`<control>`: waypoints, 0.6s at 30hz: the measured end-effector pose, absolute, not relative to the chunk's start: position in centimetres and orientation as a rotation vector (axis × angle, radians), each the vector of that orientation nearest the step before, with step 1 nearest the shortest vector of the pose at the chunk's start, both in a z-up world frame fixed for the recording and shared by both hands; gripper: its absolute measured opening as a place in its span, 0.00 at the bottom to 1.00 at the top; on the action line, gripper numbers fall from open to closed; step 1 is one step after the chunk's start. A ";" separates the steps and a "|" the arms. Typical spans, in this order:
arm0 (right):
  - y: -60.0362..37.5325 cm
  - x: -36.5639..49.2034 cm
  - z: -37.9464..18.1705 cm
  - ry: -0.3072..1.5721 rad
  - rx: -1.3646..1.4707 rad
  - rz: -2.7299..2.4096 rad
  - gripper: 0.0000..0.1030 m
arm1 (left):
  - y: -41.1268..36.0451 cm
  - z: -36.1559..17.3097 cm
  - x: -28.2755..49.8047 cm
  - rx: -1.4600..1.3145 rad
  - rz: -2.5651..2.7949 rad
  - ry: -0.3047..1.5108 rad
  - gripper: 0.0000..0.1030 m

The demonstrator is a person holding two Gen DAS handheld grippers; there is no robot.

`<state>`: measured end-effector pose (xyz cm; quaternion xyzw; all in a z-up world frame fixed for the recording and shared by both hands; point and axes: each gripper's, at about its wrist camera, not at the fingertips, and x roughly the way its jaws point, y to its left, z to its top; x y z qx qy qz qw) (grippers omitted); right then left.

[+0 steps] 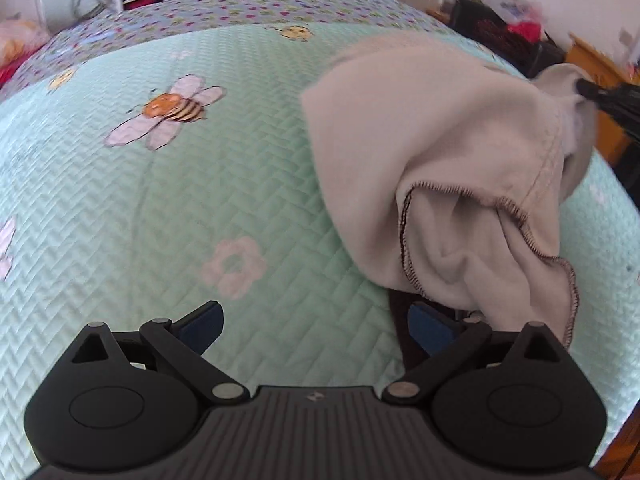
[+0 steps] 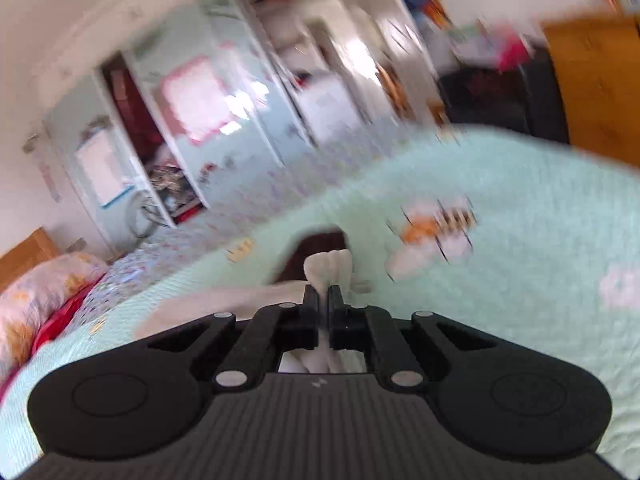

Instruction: Fold clothes

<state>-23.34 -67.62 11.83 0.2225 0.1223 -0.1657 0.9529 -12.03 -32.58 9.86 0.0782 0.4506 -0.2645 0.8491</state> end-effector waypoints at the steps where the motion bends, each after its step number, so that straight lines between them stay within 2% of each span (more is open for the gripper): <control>1: -65.5 -24.2 13.3 0.229 0.392 -0.286 0.08 | -31.6 10.2 -12.3 0.134 -0.549 0.952 0.99; 5: -55.6 -27.1 14.9 0.280 0.235 0.039 0.07 | -28.2 11.1 -13.4 0.054 -0.521 0.966 0.99; 8: -49.8 -28.7 12.0 0.405 0.154 0.138 0.07 | -26.3 11.4 -14.2 0.029 -0.500 0.964 0.99; 13: -47.3 -29.8 7.2 0.532 0.138 0.072 0.07 | -25.3 11.7 -14.7 0.021 -0.493 0.960 0.98; 16: -47.1 -30.8 8.1 0.524 0.120 0.063 0.08 | -25.1 12.0 -14.8 0.009 -0.504 0.955 0.98; 18: -47.6 -31.9 9.6 0.488 0.158 0.046 0.14 | -24.9 12.2 -14.9 0.001 -0.511 0.951 0.98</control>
